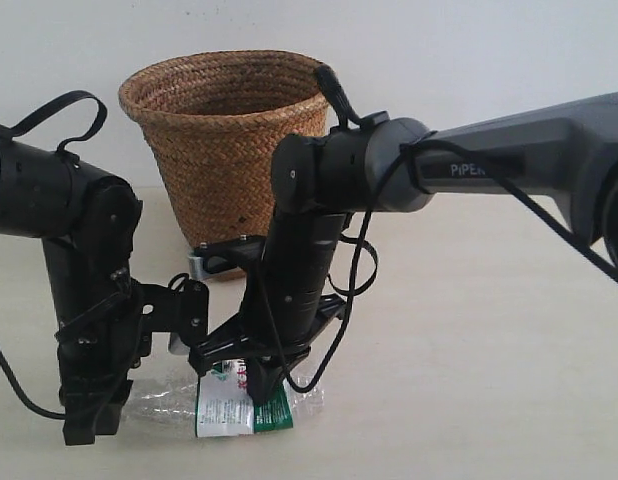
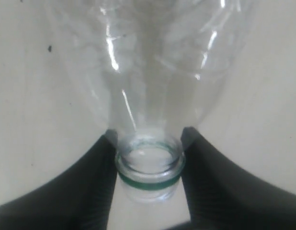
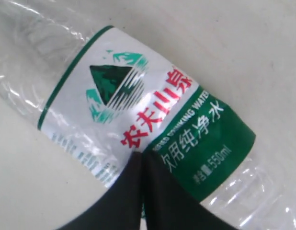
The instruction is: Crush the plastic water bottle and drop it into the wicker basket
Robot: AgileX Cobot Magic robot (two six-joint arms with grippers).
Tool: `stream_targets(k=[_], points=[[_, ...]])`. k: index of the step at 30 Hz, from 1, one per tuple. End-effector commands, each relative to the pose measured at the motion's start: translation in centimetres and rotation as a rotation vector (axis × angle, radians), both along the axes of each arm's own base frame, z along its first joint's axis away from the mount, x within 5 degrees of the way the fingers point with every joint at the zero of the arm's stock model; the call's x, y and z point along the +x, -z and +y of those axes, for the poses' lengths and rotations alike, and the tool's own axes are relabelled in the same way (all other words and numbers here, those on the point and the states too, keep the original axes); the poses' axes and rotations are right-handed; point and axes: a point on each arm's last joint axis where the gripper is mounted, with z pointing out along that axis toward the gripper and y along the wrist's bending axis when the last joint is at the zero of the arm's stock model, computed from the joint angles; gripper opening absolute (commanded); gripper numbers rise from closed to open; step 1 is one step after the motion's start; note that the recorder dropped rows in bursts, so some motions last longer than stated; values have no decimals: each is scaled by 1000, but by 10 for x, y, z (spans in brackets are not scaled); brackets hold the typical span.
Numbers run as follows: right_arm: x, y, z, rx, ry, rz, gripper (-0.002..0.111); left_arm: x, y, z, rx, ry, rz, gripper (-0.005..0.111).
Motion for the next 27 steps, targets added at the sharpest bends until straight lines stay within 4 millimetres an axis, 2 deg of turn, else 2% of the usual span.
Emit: stream_targets(k=[1, 19, 27], points=[[-1, 37, -3, -72, -23, 37, 0, 0, -9, -2, -29, -19, -27, 4], [-1, 35, -3, -70, -26, 35, 0, 0, -6, -4, -49, -26, -23, 4], [-1, 35, -3, -72, -27, 38, 0, 1, 8, -4, -34, -21, 13, 4]])
